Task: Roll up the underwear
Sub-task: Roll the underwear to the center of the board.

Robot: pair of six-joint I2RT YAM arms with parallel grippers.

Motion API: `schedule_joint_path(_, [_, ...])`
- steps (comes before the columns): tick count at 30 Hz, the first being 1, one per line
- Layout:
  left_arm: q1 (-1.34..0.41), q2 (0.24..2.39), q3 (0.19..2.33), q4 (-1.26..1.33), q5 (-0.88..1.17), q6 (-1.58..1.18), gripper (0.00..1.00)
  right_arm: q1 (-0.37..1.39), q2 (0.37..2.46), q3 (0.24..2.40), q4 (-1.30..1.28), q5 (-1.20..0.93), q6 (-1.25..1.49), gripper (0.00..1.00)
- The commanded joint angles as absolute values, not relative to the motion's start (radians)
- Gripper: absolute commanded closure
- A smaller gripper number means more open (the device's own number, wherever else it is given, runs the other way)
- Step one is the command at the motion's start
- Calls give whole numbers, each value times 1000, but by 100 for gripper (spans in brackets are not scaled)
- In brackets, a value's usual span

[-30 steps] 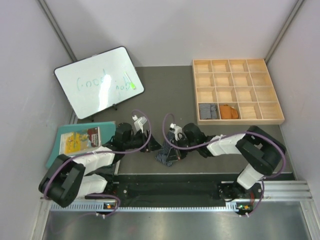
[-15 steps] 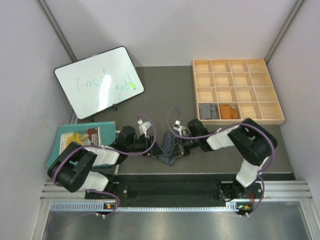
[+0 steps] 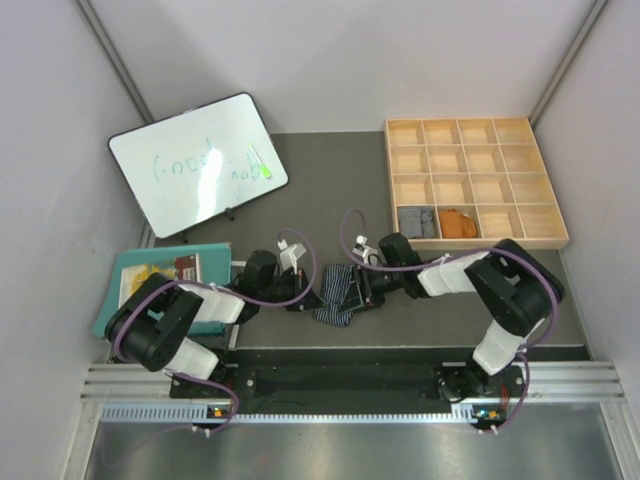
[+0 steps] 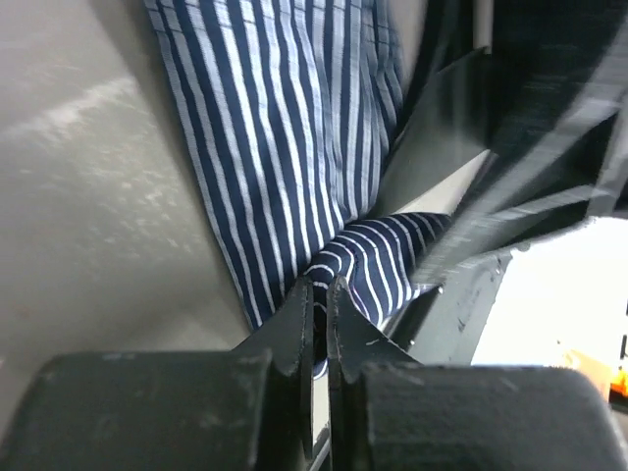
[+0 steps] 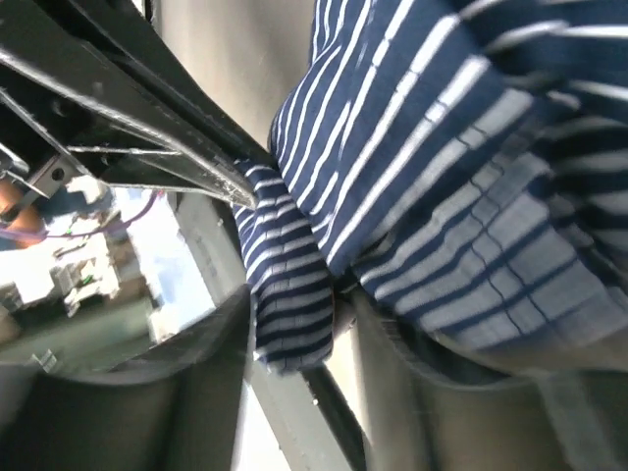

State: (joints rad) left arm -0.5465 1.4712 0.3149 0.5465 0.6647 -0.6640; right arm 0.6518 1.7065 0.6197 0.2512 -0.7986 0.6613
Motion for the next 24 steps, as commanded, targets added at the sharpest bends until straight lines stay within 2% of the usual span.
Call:
schedule_joint_path(1, [-552,1488,348,348,540,-647,100,626,1559,585,138,-644,615,47])
schedule_joint_path(2, [-549,1488,348,339,526,-663,100,626,1514,571,130,-618,615,38])
schedule_joint_path(5, [-543,1509,360,330,531,-710,100,624,1457,517,136,-600,623,29])
schedule_joint_path(15, [-537,1629,413,337,589,-761,100,626,1528,445,339,-592,699,24])
schedule_joint_path(18, [-535,1626,411,336,584,-762,100,640,1558,451,356,-584,709,30])
schedule_joint_path(21, [-535,1617,413,341,581,-769,100,666,1574,469,338,-554,707,41])
schedule_joint_path(22, [-534,1612,413,341,583,-769,100,669,1581,475,316,-520,707,53])
schedule_joint_path(24, [-534,1597,414,341,581,-772,100,667,1591,491,247,-489,707,67])
